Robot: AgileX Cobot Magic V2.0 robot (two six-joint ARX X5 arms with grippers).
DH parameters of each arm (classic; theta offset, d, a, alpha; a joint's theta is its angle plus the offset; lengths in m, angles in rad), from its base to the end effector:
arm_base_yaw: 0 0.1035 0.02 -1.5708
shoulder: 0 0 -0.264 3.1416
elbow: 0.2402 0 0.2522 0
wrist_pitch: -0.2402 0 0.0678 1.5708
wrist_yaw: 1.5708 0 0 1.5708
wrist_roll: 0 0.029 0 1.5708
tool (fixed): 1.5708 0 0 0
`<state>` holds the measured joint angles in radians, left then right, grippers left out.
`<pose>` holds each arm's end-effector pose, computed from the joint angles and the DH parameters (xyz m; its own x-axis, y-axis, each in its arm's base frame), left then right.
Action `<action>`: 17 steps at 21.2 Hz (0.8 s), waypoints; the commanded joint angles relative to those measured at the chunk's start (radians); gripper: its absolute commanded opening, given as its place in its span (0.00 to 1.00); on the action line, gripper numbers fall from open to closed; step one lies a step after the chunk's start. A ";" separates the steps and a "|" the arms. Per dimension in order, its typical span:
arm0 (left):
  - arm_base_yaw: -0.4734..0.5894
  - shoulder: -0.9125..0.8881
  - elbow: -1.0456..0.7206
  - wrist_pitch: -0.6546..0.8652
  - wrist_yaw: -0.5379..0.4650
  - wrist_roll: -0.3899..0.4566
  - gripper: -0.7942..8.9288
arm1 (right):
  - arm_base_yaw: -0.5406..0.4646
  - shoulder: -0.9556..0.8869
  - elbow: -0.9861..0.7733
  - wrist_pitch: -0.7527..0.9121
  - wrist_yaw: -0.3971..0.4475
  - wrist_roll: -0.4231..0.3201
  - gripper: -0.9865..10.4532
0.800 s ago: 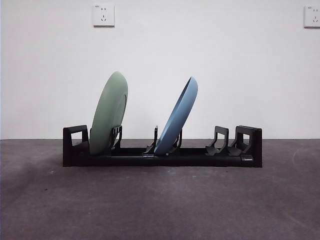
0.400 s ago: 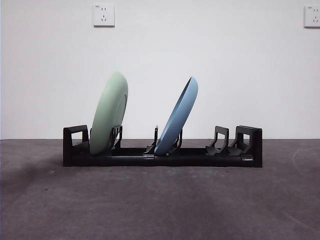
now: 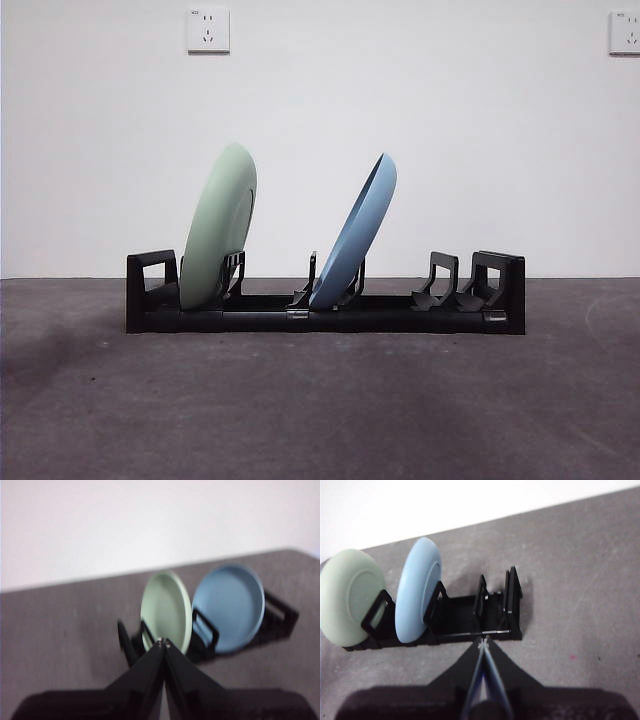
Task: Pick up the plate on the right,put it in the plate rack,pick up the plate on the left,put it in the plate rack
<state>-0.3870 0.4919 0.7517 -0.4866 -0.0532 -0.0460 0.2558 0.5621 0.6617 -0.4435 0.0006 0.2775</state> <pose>0.0959 -0.0374 0.3273 0.9211 -0.3180 -0.2245 0.3190 0.9472 -0.0329 0.1215 0.0317 0.2956 0.9110 0.2376 -0.3372 -0.1534 0.9540 0.2577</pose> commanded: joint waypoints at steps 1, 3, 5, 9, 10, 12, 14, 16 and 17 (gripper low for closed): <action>0.003 0.018 -0.007 -0.049 0.003 -0.013 0.08 | 0.001 0.003 -0.008 -0.008 0.008 0.021 0.09; 0.003 0.032 -0.007 -0.083 0.003 -0.013 0.08 | 0.001 0.008 -0.008 -0.014 0.028 0.021 0.09; 0.003 0.046 -0.007 -0.106 0.003 -0.013 0.08 | 0.001 0.008 -0.008 -0.014 0.060 0.020 0.09; 0.003 0.071 -0.007 -0.136 0.002 -0.013 0.08 | 0.001 0.008 -0.008 -0.014 0.058 0.021 0.09; 0.003 0.069 -0.007 -0.146 0.003 -0.014 0.08 | 0.001 0.008 -0.008 -0.014 0.059 0.020 0.09; 0.009 0.035 -0.007 -0.170 0.003 0.021 0.08 | 0.001 0.008 -0.008 -0.014 0.060 0.020 0.09; 0.032 -0.024 -0.020 -0.137 0.008 0.048 0.08 | 0.001 0.007 -0.008 -0.014 0.059 0.020 0.09; 0.095 -0.103 -0.090 -0.006 0.009 0.077 0.08 | 0.001 0.007 -0.008 -0.014 0.058 0.020 0.09; 0.132 -0.144 -0.141 0.066 0.008 0.080 0.08 | 0.001 0.007 -0.008 -0.014 0.059 0.020 0.09</action>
<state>-0.2638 0.3485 0.6376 -0.4297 -0.0448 0.0105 0.2558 0.5709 0.6617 -0.4637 0.0559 0.2920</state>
